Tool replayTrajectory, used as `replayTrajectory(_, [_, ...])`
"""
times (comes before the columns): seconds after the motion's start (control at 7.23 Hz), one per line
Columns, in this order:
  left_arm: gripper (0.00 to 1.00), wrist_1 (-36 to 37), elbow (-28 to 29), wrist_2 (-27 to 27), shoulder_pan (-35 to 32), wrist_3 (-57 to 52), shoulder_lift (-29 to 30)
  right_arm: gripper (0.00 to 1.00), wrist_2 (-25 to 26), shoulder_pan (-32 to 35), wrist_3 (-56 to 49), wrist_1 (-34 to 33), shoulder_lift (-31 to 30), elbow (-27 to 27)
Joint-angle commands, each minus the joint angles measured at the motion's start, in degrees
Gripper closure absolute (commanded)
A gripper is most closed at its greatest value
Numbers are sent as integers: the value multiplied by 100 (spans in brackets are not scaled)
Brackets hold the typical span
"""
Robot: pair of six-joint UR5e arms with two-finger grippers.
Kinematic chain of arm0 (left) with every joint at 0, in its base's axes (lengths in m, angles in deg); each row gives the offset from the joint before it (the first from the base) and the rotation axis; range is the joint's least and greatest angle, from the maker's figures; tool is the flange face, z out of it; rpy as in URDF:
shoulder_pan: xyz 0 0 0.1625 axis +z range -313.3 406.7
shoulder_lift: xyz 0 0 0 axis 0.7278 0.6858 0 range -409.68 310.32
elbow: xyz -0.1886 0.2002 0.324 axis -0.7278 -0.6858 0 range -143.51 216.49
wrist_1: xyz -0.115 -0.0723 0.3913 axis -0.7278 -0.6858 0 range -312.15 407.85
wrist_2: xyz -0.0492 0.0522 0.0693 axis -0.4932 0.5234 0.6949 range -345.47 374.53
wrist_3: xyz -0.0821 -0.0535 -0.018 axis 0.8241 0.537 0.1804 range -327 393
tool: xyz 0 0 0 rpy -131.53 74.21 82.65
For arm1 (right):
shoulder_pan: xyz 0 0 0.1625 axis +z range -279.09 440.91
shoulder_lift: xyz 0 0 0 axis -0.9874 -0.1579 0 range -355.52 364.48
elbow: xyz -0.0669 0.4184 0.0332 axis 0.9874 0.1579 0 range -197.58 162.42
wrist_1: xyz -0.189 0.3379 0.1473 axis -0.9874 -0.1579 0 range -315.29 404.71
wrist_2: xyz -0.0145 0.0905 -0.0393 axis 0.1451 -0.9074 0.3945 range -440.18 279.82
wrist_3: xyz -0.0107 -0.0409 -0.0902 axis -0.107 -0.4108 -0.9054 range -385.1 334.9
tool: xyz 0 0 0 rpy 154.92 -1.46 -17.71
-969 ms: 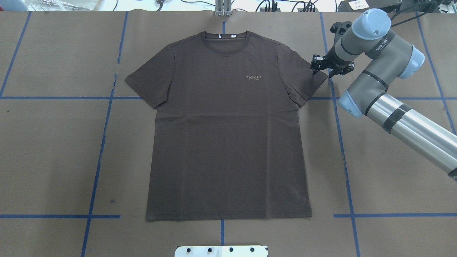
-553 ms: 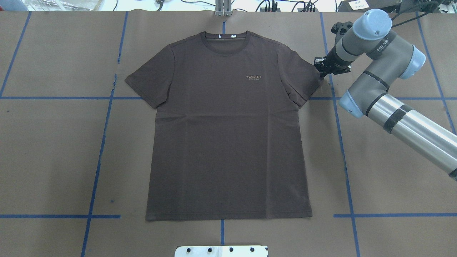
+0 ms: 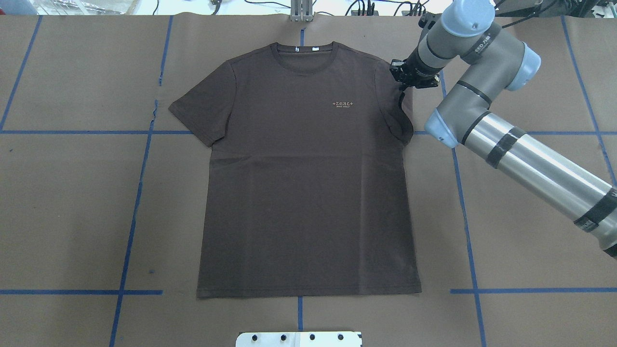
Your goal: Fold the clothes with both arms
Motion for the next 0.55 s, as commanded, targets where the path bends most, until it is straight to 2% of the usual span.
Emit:
replayTrajectory(0.0, [0,1,-4,-3,0,2,6,100,504,-395,700,-290,547,215])
replayTrajectory(0.28, [0,-17,4,-3,0,2,24,100,776,-396,720,-263,723,628])
replayTrajectory(0.42, [0,-34,13,-12,0,-15,67,100,996,-405,729,-255,1133,1091])
